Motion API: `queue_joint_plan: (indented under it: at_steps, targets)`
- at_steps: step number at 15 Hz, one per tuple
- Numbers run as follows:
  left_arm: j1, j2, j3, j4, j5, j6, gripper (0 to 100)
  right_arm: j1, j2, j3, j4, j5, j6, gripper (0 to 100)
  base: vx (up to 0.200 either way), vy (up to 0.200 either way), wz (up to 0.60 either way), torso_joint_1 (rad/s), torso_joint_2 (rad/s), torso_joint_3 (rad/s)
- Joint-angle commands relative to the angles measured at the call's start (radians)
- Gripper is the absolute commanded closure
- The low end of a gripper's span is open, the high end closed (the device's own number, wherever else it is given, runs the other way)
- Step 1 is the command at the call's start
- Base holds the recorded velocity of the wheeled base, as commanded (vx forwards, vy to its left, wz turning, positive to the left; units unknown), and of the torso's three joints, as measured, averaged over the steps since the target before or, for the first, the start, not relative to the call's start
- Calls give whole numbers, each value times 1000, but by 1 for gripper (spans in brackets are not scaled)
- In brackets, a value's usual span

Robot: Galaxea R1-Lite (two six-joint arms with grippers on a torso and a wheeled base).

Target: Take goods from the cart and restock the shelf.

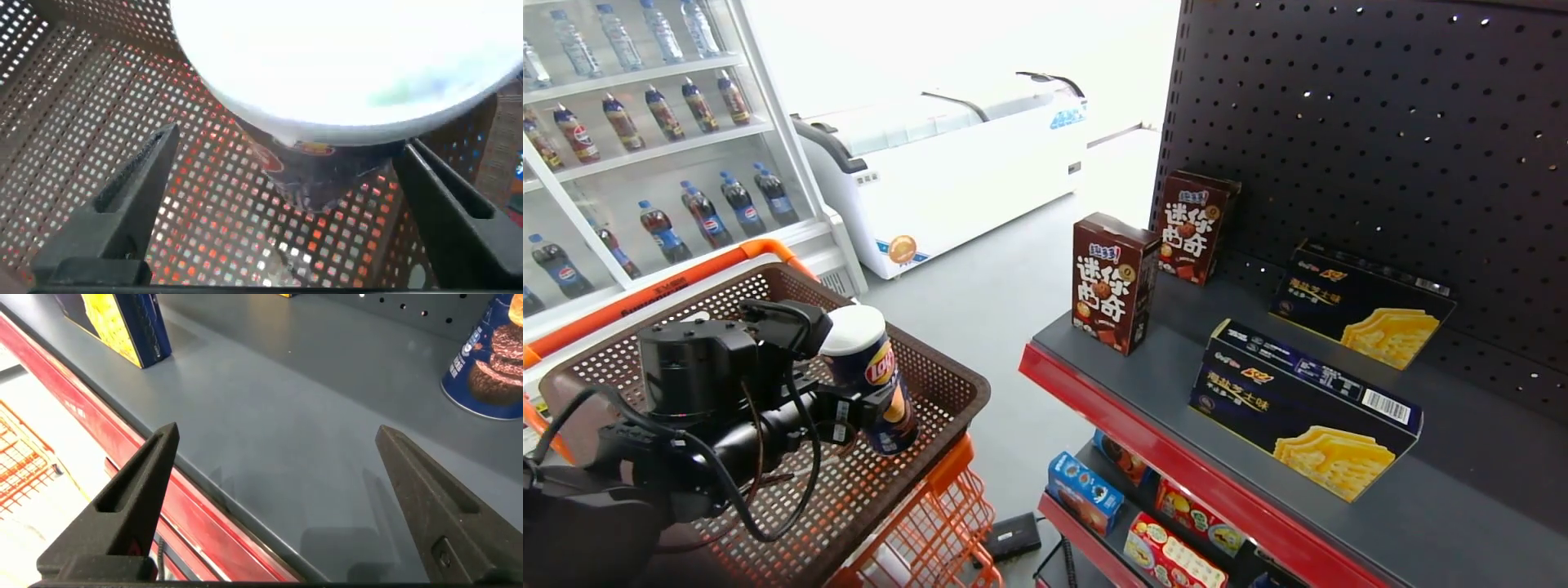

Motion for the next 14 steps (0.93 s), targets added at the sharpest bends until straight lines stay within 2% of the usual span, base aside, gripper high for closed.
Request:
queue_joint_plan:
  at_steps: [1, 2, 3, 4, 10, 11, 14]
  targets:
    - [-1, 81, 6, -58, 1, -1, 0, 0, 0, 0, 0, 0, 0, 0, 0, 0, 0, 0, 0, 0]
    - [-1, 86, 8, -70, 1, -1, 0, 0, 0, 0, 0, 0, 0, 0, 0, 0, 0, 0, 0, 0]
    - [-3, 121, 9, -139, 1, -1, 0, 0, 0, 0, 0, 0, 0, 0, 0, 0, 0, 0, 0, 0]
    - [-3, 129, 8, -168, -1, -3, 0, 0, 0, 0, 0, 0, 0, 0, 0, 0, 0, 0, 0, 0]
    - [-3, 141, 9, -175, -1, -4, 0, 0, 0, 0, 0, 0, 0, 0, 0, 0, 0, 0, 0, 0]
    - [-3, 145, 8, -175, -1, -4, 100, 0, 0, 0, 0, 0, 0, 0, 0, 0, 0, 0, 0, 0]
    - [-3, 145, 3, -168, -3, 2, 100, 0, 0, 0, 0, 0, 0, 0, 0, 0, 0, 0, 0, 0]
